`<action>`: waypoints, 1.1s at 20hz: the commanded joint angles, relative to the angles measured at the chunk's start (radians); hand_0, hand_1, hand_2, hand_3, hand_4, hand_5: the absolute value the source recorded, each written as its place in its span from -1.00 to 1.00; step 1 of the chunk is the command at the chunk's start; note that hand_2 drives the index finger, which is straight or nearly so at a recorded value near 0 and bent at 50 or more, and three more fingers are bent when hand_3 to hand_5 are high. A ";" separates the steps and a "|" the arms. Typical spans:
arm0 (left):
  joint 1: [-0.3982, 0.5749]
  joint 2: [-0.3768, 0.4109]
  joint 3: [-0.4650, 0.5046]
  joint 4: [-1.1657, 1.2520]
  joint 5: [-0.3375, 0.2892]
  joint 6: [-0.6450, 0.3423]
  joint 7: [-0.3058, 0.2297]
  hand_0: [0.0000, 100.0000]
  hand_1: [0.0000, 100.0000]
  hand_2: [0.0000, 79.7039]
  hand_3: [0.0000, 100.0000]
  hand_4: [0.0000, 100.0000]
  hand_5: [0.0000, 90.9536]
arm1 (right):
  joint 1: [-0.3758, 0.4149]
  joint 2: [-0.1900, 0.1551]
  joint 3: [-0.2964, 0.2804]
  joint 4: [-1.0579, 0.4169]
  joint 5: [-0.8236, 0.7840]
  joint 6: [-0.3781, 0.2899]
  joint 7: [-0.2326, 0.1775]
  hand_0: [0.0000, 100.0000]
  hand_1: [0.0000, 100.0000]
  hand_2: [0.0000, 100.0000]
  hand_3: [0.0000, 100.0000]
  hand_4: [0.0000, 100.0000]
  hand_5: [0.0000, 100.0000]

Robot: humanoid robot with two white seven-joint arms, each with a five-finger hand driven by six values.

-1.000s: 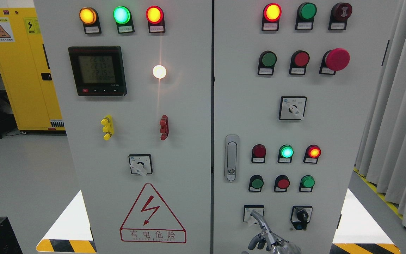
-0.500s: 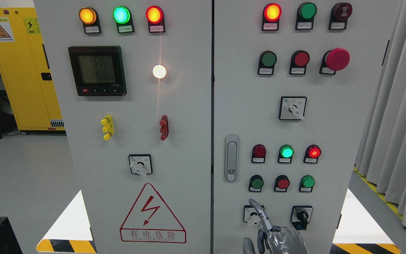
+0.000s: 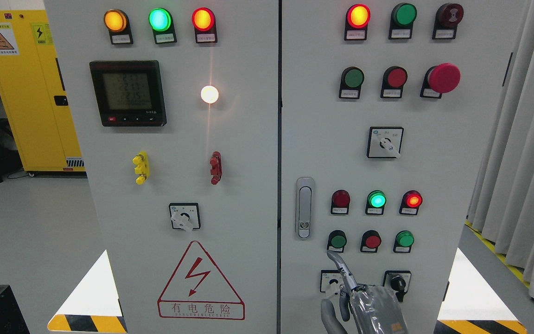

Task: Press green start button
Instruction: 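Extend the right index finger onto the green button in the lower row, then press the green button inward with the right index finger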

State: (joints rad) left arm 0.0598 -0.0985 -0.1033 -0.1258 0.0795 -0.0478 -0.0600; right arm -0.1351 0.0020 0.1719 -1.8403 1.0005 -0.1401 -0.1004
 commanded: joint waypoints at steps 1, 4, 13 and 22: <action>0.000 0.000 0.001 0.000 -0.001 0.000 0.002 -0.76 0.11 -1.00 -1.00 -1.00 -1.00 | -0.023 0.010 -0.018 0.067 0.001 0.001 -0.001 0.44 0.71 -1.00 0.96 0.98 1.00; 0.000 0.000 0.001 0.000 0.000 0.000 0.000 -0.76 0.11 -1.00 -1.00 -1.00 -1.00 | -0.035 0.010 -0.020 0.088 -0.002 0.001 -0.001 0.46 0.70 -1.00 0.96 0.97 1.00; 0.000 0.000 0.001 0.000 0.000 0.000 0.000 -0.76 0.11 -1.00 -1.00 -1.00 -1.00 | -0.052 0.010 -0.037 0.112 -0.006 0.001 -0.001 0.47 0.69 -1.00 0.96 0.97 1.00; 0.000 0.000 -0.001 0.000 0.000 0.000 0.000 -0.76 0.11 -1.00 -1.00 -1.00 -1.00 | -0.072 0.010 -0.046 0.128 -0.008 0.001 0.001 0.48 0.69 -1.00 0.97 0.97 1.00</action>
State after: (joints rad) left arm 0.0598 -0.0982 -0.1031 -0.1258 0.0797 -0.0478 -0.0596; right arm -0.1947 0.0002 0.1402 -1.7415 0.9934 -0.1384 -0.1007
